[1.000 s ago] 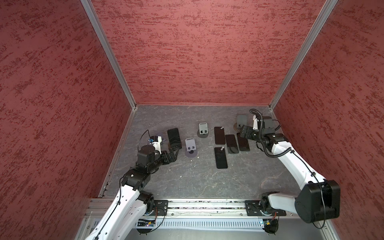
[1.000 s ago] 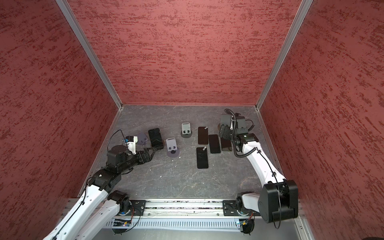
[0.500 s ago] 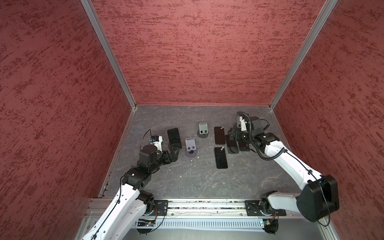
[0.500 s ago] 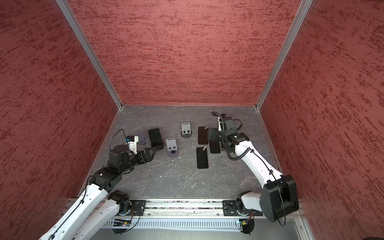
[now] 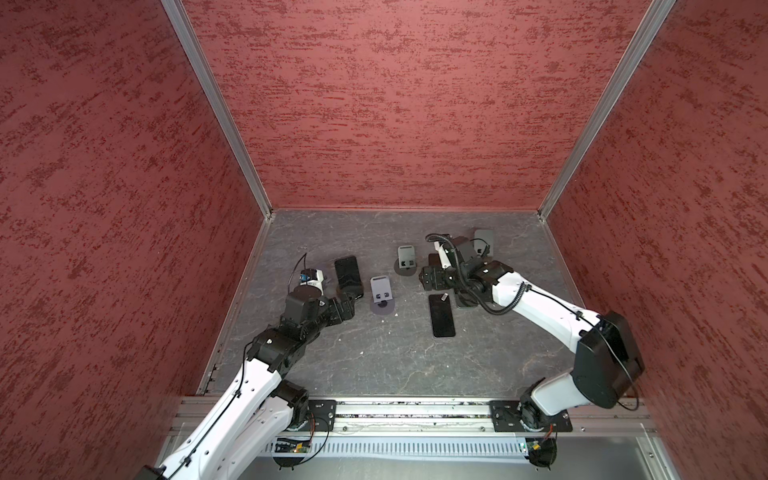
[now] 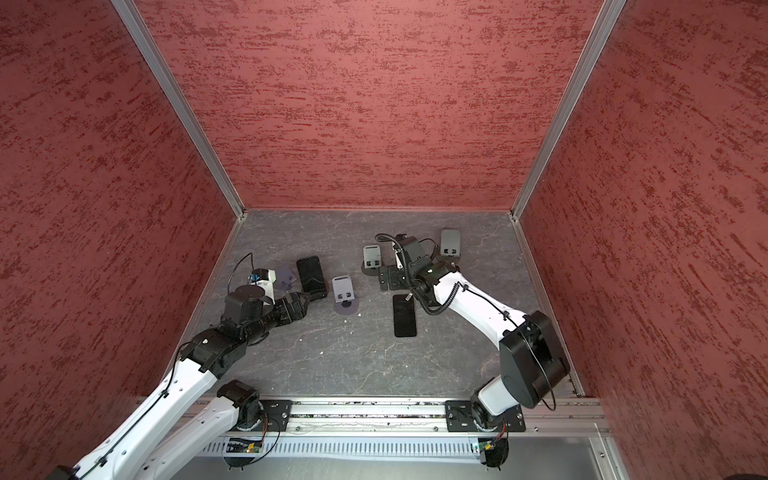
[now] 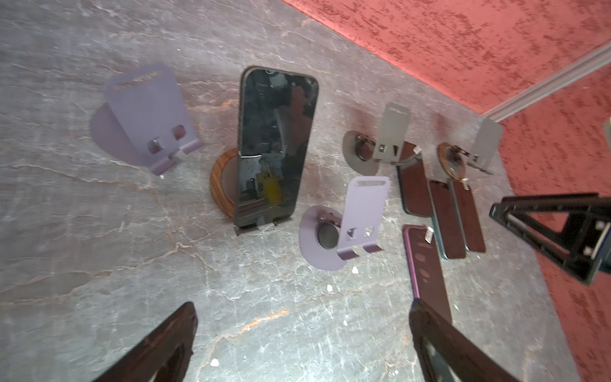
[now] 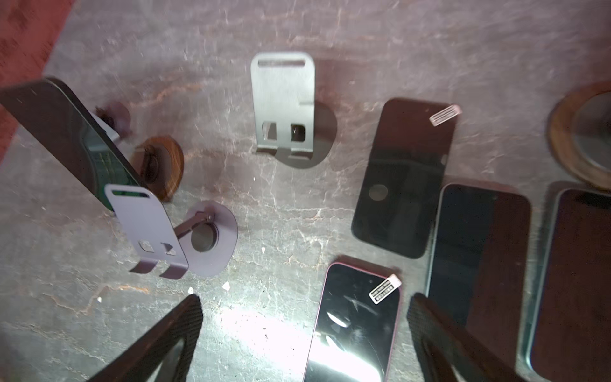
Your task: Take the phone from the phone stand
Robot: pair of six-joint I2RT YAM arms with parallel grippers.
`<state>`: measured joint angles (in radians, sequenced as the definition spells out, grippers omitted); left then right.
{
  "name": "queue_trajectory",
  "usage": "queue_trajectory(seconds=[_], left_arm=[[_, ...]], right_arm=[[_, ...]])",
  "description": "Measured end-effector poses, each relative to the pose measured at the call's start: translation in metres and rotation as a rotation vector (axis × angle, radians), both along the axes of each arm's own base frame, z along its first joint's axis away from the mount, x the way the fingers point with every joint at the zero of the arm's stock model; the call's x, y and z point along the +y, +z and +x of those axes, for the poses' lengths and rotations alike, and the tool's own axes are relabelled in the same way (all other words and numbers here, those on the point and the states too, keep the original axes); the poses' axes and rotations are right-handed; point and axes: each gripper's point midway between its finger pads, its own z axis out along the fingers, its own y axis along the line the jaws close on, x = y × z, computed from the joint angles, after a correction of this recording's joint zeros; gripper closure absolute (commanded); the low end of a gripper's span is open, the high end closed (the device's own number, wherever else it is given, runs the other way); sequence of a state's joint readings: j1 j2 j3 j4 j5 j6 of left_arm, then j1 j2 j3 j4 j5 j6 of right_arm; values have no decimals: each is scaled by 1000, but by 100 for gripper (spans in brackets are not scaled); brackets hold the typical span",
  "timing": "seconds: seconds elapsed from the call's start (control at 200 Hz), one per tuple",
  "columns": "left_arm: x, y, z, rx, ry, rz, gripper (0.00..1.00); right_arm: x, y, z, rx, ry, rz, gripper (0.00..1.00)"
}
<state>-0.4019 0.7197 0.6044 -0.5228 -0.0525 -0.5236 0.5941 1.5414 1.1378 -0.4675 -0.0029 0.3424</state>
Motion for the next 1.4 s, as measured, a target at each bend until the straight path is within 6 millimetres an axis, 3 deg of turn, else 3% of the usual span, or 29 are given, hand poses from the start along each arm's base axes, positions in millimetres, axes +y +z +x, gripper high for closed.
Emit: queue_trajectory(seconds=[0.286,0.606,1.037,1.232,1.403], left_arm=[[11,-2,18,56,113,83,0],[6,-14,38,100,176,210,0],[7,-23,70,118,256,316,0],[0,-19,86,106,263,314,0],[-4,-29,96,128,261,331,0]], right_arm=[[-10,-11,8,-11,-61,-65,1],[-37,-25,5,-49,-135,-152,1],[-58,-18,-6,-117,-170,-176,1],[-62,-21,-9,-122,-171,-186,1],[-63,-22,-9,-124,-171,-191,1]])
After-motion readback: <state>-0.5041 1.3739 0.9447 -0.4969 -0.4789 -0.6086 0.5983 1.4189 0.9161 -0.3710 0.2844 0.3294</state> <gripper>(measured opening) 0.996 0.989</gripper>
